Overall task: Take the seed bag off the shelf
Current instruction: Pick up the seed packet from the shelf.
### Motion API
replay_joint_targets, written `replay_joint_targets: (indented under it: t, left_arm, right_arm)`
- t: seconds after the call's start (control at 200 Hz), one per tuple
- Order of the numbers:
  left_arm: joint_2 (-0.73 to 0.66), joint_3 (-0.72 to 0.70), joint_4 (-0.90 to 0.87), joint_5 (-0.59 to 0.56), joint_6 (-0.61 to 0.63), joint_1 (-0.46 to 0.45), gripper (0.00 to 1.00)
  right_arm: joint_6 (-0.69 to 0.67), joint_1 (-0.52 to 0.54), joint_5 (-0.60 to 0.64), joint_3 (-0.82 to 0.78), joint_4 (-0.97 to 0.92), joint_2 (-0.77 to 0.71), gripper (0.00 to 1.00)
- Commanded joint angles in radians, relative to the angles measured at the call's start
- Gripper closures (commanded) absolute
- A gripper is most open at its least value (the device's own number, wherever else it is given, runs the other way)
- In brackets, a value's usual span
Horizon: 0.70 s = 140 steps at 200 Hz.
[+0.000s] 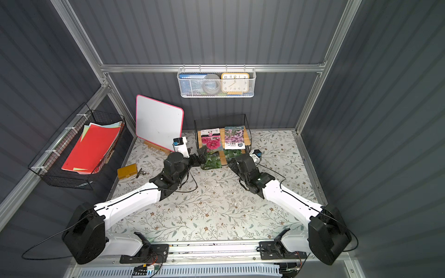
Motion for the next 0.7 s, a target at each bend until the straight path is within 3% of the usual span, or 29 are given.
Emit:
replay_joint_targets:
  t: [0.0,0.26,0.52,0.695]
  left_arm:
    - [0.052,0.106,-0.113,-0.050,-0.024,-0.003,0.00]
    - [0.155,0.327,-0.305,-0.099,-0.063,0.033,0.00]
    - [0.140,0.333,-0.362,-0.014,-0.091,0.117,0.00]
    - [0.125,0.313,-0.364,0.021,-0.094,0.125,0.00]
  right_arm:
    - [-0.009,0.001,0.078,0.036,0.004,0.030,0.28]
    - [-0.008,-0.004,0.070,0.107,-0.003,0.081,0.27]
    - [-0.003,-0.021,0.060,0.155,-0.005,0.121,0.27]
    - [0.019,-0.054,0.023,0.177,0.014,0.170,0.29]
